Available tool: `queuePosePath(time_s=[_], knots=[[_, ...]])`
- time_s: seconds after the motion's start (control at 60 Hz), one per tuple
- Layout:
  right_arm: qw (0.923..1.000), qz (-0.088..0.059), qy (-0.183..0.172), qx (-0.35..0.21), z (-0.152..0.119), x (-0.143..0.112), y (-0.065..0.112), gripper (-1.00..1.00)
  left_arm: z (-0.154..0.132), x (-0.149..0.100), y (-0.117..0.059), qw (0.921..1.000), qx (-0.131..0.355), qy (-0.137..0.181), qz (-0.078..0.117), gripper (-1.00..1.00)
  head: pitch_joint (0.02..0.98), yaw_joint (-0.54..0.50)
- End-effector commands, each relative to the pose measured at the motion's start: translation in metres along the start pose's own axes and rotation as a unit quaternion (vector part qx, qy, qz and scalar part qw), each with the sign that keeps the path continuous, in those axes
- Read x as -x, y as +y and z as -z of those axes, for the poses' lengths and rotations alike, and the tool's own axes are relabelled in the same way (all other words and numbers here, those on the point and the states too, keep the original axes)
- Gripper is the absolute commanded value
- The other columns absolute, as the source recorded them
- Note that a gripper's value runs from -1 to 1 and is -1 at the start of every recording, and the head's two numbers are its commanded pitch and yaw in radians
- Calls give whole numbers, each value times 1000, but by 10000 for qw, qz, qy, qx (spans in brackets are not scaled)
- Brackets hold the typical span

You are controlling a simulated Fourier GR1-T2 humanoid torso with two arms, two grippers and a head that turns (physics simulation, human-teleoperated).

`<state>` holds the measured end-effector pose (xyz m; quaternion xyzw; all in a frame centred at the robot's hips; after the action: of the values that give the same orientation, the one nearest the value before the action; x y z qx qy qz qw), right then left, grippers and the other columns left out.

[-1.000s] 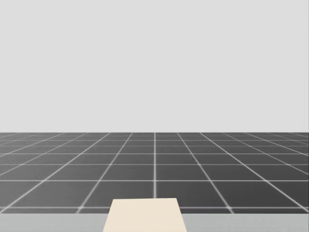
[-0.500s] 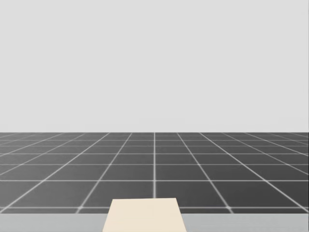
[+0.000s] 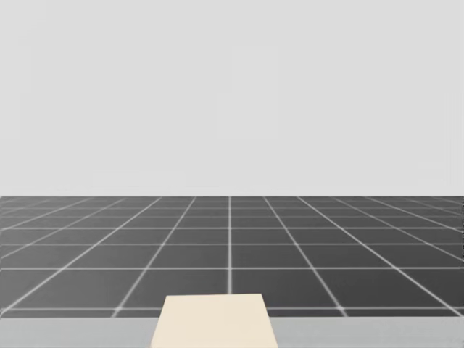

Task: Retrieve the object from inside the box.

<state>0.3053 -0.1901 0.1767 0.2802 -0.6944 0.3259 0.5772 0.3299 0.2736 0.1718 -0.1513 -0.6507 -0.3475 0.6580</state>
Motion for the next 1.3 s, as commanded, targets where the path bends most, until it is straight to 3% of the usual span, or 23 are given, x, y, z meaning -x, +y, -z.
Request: queuePosePath(time_s=[0.017,0.167,0.233,0.25,0.3,0.333,0.4,0.5,0.533,0.583,0.633,0.817,0.833,0.917,1.017,1.033,1.05,1.067,1.083,1.117,1.15,1.25,1.3], knots=[[9992,235,93,-299,1,20,20,-1000,2,2,-9,9998,167,59,85,-1000,87,-14],[9993,175,201,-278,9,46,13,-1000,4,3,-11,9996,199,104,143,-1000,99,-25],[9993,222,209,-236,15,53,11,-1000,3,3,-11,9996,208,100,155,-1000,107,-29],[9991,304,229,-196,17,55,10,-1000,3,3,-11,9996,211,91,154,-1000,110,-31],[9993,235,216,-188,21,59,7,-1000,3,3,-11,9996,208,89,163,-1000,112,-32],[9990,312,250,-191,25,61,6,-1000,3,2,-11,9996,209,87,164,-1000,115,-32],[9989,273,300,-247,35,66,2,-1000,3,2,-11,9996,210,83,179,-1000,120,-36],[9980,389,407,-303,52,73,-5,-1000,2,2,-10,9996,210,73,183,-1000,125,-35],[9981,332,430,-287,60,76,-9,-1000,2,2,-10,9996,208,72,187,-1000,129,-36],[9973,427,498,-320,70,81,-12,-1000,2,1,-10,9996,199,66,194,-1000,135,-36],[9973,340,571,-325,79,86,-13,-1000,1,1,-10,9996,199,65,211,-1000,138,-35],[9955,233,702,-597,107,94,-3,-1000,0,1,-9,9995,195,62,259,-1000,147,-27],[9950,292,717,-633,112,94,-1,-1000,0,1,-9,9995,192,58,261,-1000,148,-26],[9940,306,787,-692,121,96,2,-1000,-1,0,-9,9994,192,49,270,-1000,151,-25],[9910,485,1017,-718,125,97,4,-991,-2,0,-9,9994,205,47,290,-1000,152,-24],[9921,410,965,-687,125,97,4,-822,-2,0,-9,9993,203,49,296,-1000,152,-24],[9944,328,847,-535,124,98,6,175,-2,0,-9,9993,198,52,310,-1000,152,-25],[9940,356,856,-581,125,98,6,696,-2,0,-9,9993,199,52,312,-1000,152,-25],[9936,367,886,-604,124,97,5,1000,-2,0,-9,9993,202,51,312,-1000,151,-26],[9931,421,904,-621,123,96,5,1000,-2,0,-9,9993,199,53,316,-1000,150,-25],[9939,342,871,-580,122,95,3,1000,-2,1,-9,9993,201,55,320,-1000,149,-25],[9941,409,924,-395,113,87,-3,1000,-2,2,-10,9992,197,78,347,-1000,146,-29],[9951,334,882,-308,105,83,-7,1000,-2,2,-10,9991,195,85,359,-1000,144,-31]])
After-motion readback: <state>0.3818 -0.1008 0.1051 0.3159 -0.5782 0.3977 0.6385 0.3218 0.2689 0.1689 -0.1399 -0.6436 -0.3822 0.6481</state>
